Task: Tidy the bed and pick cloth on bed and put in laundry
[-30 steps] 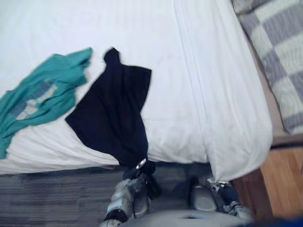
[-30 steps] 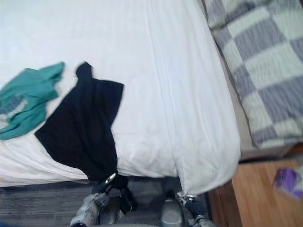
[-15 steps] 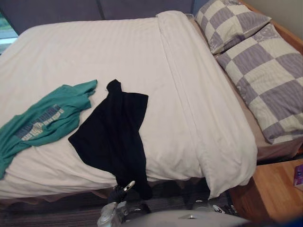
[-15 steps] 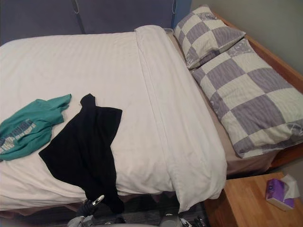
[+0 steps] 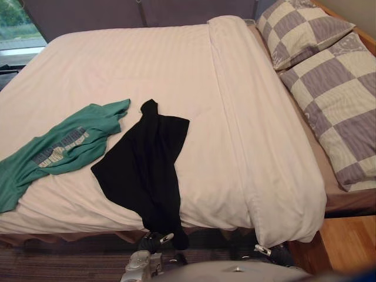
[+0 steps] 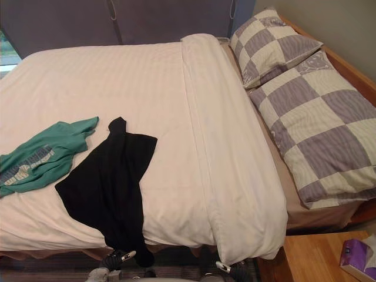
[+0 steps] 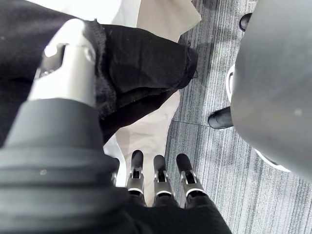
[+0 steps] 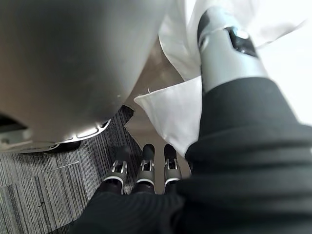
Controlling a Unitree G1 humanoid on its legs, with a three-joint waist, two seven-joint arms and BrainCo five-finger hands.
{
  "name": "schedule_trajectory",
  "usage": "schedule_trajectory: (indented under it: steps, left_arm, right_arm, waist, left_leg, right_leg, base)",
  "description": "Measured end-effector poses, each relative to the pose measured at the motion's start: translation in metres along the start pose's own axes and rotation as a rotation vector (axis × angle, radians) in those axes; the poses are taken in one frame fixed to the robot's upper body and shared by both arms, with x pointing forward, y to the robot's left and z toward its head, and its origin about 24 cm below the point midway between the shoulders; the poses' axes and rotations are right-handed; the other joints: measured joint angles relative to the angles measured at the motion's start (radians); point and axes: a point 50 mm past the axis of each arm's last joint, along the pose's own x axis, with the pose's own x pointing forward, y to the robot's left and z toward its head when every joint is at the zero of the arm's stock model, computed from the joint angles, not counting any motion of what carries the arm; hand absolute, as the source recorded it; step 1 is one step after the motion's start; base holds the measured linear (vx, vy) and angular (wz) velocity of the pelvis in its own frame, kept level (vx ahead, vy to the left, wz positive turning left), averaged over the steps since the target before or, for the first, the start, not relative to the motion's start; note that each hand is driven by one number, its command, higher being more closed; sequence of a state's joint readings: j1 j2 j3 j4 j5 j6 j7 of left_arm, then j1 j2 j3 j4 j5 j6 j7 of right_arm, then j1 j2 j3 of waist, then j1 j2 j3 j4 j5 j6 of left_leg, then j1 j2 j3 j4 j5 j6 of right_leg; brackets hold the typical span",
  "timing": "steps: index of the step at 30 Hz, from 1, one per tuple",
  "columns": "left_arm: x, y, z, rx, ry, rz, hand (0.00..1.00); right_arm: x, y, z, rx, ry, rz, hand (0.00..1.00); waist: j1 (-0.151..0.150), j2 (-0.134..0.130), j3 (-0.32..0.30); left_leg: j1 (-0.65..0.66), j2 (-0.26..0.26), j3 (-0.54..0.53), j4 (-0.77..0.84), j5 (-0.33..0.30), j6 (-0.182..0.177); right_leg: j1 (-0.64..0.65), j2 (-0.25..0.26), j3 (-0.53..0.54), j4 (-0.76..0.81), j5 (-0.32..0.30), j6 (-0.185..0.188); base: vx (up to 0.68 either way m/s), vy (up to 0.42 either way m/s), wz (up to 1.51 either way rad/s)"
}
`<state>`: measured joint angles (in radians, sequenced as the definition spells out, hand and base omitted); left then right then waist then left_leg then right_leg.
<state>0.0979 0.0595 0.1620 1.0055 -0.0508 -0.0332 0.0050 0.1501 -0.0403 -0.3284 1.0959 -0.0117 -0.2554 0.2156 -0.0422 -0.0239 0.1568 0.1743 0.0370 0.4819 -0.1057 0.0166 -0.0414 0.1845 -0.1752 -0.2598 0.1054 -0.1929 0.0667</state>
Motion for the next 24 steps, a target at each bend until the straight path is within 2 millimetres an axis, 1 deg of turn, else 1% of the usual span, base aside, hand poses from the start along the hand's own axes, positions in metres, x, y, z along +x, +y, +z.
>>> schedule_trajectory:
  steps: [2, 6, 8, 9, 10, 11, 12, 14, 15, 16, 17, 18, 19, 20, 21, 22, 23, 24]
  left_arm:
    - [0.000, 0.000, 0.001, -0.019, -0.002, -0.001, 0.00]
    - [0.000, 0.003, -0.001, -0.096, 0.002, 0.004, 0.00]
    - [-0.001, 0.004, -0.002, -0.144, -0.001, 0.005, 0.00]
    - [-0.001, 0.005, -0.001, -0.162, -0.015, 0.000, 0.00]
    - [-0.001, 0.006, 0.001, -0.168, -0.028, 0.000, 0.00]
    - [0.000, 0.006, 0.003, -0.173, -0.036, -0.001, 0.00]
    - [0.000, 0.005, 0.005, -0.175, -0.047, -0.001, 0.00]
    - [0.000, 0.007, 0.007, -0.202, -0.067, 0.017, 0.00]
    - [0.000, 0.010, 0.007, -0.219, -0.071, 0.031, 0.00]
    - [-0.001, 0.013, 0.006, -0.239, -0.074, 0.049, 0.00]
    - [-0.001, 0.016, 0.007, -0.246, -0.081, 0.065, 0.00]
    - [-0.001, 0.017, 0.009, -0.251, -0.087, 0.070, 0.00]
    - [-0.001, 0.016, 0.006, -0.278, -0.081, 0.079, 0.00]
    - [-0.002, 0.018, 0.004, -0.299, -0.082, 0.089, 0.00]
    - [-0.002, 0.018, 0.003, -0.310, -0.081, 0.088, 0.00]
    - [-0.002, 0.017, 0.003, -0.326, -0.082, 0.085, 0.00]
    - [-0.002, 0.018, 0.004, -0.340, -0.094, 0.092, 0.00]
    - [-0.003, 0.019, 0.004, -0.357, -0.103, 0.096, 0.00]
  right_arm:
    - [0.002, 0.001, 0.004, -0.014, -0.006, 0.012, 0.00]
    - [0.002, 0.001, 0.004, 0.000, 0.007, 0.016, 0.00]
    - [0.003, 0.001, 0.005, -0.016, 0.013, 0.032, 0.00]
    - [0.004, 0.003, 0.007, -0.033, 0.014, 0.046, 0.00]
    - [0.006, 0.003, 0.013, -0.044, -0.002, 0.052, 0.00]
    - [0.008, 0.003, 0.018, -0.047, -0.016, 0.053, 0.00]
    - [0.009, 0.002, 0.023, -0.044, -0.035, 0.050, 0.00]
    - [0.010, 0.002, 0.029, -0.009, -0.068, 0.038, 0.00]
    - [0.010, 0.002, 0.032, 0.005, -0.083, 0.030, 0.00]
    - [0.011, 0.003, 0.035, 0.008, -0.096, 0.028, 0.00]
    - [0.011, 0.008, 0.034, 0.039, -0.096, 0.031, 0.00]
    - [0.012, 0.008, 0.036, 0.049, -0.103, 0.028, 0.00]
    - [0.013, 0.005, 0.039, 0.072, -0.114, 0.004, 0.00]
    - [0.013, 0.003, 0.043, 0.075, -0.132, -0.003, 0.00]
    - [0.013, 0.001, 0.044, 0.072, -0.138, -0.010, 0.00]
    - [0.012, -0.004, 0.046, 0.052, -0.147, -0.025, 0.00]
    - [0.011, -0.012, 0.049, 0.059, -0.166, -0.057, 0.00]
    - [0.010, -0.017, 0.049, 0.065, -0.169, -0.076, 0.00]
  waist:
    - [0.000, 0.002, 0.002]
    - [0.004, 0.004, 0.004]
    - [0.006, 0.004, 0.005]
    - [0.007, -0.001, 0.007]
    - [0.006, 0.002, 0.013]
    - [0.003, 0.008, 0.020]
    - [0.002, 0.017, 0.037]
    - [0.009, 0.017, 0.054]
    - [0.012, 0.016, 0.055]
    - [0.014, 0.010, 0.056]
    - [0.012, -0.018, 0.057]
    - [0.014, -0.015, 0.060]
    - [0.010, 0.007, 0.055]
    - [0.003, 0.005, 0.056]
    - [0.001, 0.005, 0.056]
    - [-0.001, 0.004, 0.056]
    - [-0.003, 0.003, 0.057]
    - [-0.005, 0.003, 0.057]
  left_leg:
    - [-0.002, 0.000, 0.000, 0.000, -0.001, 0.000]
    - [-0.002, -0.001, -0.001, 0.002, -0.005, 0.000]
    - [-0.009, -0.003, 0.000, 0.017, -0.016, 0.001]
    - [-0.060, 0.008, 0.002, 0.102, -0.055, 0.006]
    - [-0.134, 0.036, 0.003, 0.232, -0.111, 0.011]
    - [-0.169, 0.051, 0.003, 0.298, -0.132, 0.018]
    - [-0.217, 0.075, 0.002, 0.389, -0.155, 0.033]
    - [-0.235, 0.079, 0.003, 0.445, -0.165, 0.039]
    - [-0.237, 0.079, 0.002, 0.457, -0.168, 0.036]
    - [-0.242, 0.076, 0.000, 0.469, -0.169, 0.034]
    - [-0.267, 0.070, -0.013, 0.517, -0.203, 0.040]
    - [-0.278, 0.092, -0.018, 0.580, -0.235, 0.065]
    - [-0.296, 0.170, -0.039, 0.709, -0.282, 0.062]
    - [-0.291, 0.230, -0.079, 0.767, -0.298, 0.040]
    - [-0.286, 0.259, -0.106, 0.777, -0.298, 0.034]
    - [-0.281, 0.311, -0.170, 0.780, -0.293, 0.026]
    - [-0.292, 0.346, -0.258, 0.791, -0.280, 0.012]
    - [-0.299, 0.353, -0.305, 0.802, -0.271, 0.012]
  right_leg:
    - [-0.003, 0.000, 0.002, 0.002, 0.000, 0.000]
    - [-0.004, 0.000, 0.003, 0.003, -0.005, -0.002]
    - [-0.014, -0.007, 0.009, 0.019, -0.019, 0.006]
    - [-0.044, -0.020, 0.008, 0.055, -0.033, 0.007]
    - [-0.077, -0.032, 0.003, 0.103, -0.048, 0.015]
    - [-0.092, -0.036, -0.003, 0.129, -0.056, 0.018]
    - [-0.112, -0.047, -0.011, 0.176, -0.075, 0.022]
    - [-0.133, -0.077, -0.026, 0.265, -0.121, 0.029]
    - [-0.150, -0.096, -0.026, 0.316, -0.141, 0.028]
    - [-0.178, -0.117, -0.026, 0.365, -0.161, 0.024]
    - [-0.214, -0.154, -0.022, 0.418, -0.203, 0.019]
    - [-0.228, -0.164, -0.017, 0.448, -0.218, 0.010]
    - [-0.275, -0.175, -0.004, 0.534, -0.229, -0.003]
    - [-0.314, -0.201, 0.030, 0.603, -0.243, 0.000]
    - [-0.336, -0.215, 0.047, 0.635, -0.245, 0.000]
    - [-0.372, -0.240, 0.077, 0.684, -0.245, 0.000]
    - [-0.394, -0.265, 0.101, 0.706, -0.245, 0.002]
    - [-0.398, -0.279, 0.110, 0.707, -0.244, 0.021]
  base:
    - [0.00, 0.000, 0.00]
    - [0.00, 0.000, 0.00]
    - [0.00, 0.000, 0.00]
    - [-0.01, 0.001, 0.08]
    - [-0.02, -0.001, 0.14]
    - [-0.05, 0.006, 0.28]
    - [-0.05, 0.008, 0.40]
    - [-0.04, -0.012, 0.35]
    - [-0.06, -0.040, 0.13]
    - [-0.08, -0.062, 0.06]
    - [-0.06, -0.106, -0.01]
    - [-0.08, -0.093, -0.16]
    - [-0.04, -0.051, -0.37]
    - [-0.06, 0.022, -0.40]
    - [-0.07, 0.107, -0.31]
    - [-0.13, 0.228, -0.05]
    - [-0.13, 0.298, 0.05]
    - [-0.13, 0.418, 0.15]
